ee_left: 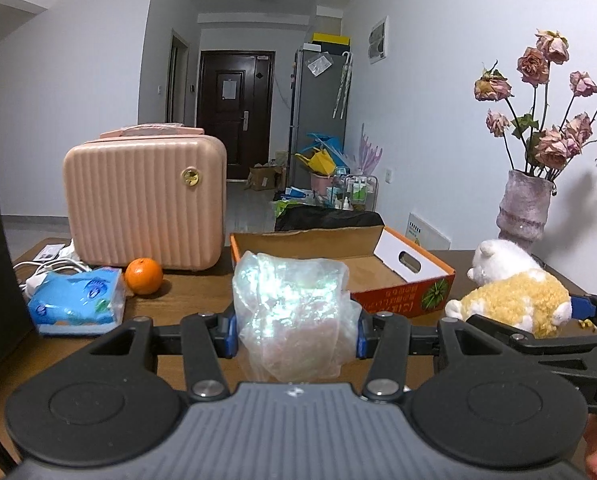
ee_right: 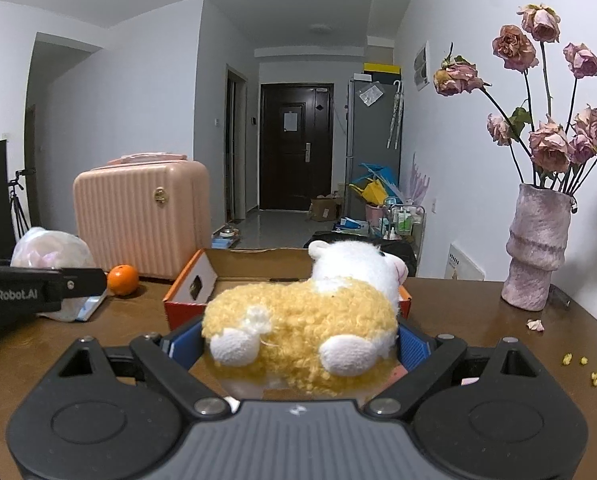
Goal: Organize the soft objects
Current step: 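Carry both items to the cardboard box while the left tool releases the bag inside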
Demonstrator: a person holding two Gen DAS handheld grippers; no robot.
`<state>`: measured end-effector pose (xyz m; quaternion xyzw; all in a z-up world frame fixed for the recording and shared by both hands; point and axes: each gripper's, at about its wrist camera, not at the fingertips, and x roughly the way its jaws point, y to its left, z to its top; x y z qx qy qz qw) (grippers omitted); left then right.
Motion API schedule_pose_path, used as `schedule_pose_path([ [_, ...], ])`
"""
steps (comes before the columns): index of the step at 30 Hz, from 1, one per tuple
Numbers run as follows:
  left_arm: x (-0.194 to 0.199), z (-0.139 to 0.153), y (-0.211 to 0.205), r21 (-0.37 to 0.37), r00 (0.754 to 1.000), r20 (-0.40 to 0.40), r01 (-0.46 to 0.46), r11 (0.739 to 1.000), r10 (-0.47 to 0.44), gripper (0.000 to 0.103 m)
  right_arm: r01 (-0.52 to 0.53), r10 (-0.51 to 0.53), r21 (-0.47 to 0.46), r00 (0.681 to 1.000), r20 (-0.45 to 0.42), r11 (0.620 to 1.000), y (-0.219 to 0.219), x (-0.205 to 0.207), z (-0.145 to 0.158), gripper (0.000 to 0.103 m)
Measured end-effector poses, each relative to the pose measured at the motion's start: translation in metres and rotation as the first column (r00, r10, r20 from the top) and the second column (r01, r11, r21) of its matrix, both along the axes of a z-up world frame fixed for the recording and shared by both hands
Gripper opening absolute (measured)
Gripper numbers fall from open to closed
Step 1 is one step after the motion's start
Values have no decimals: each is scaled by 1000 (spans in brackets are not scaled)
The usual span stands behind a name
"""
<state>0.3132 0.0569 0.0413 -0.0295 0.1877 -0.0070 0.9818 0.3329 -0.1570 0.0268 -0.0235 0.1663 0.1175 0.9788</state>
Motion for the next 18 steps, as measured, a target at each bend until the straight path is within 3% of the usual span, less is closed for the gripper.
schedule_pose_path([
  [18, 77, 6, -20, -58, 1000, 6, 13, 998, -13, 50, 8, -8, -11, 1000, 4, 1000, -13, 79, 7, 95],
])
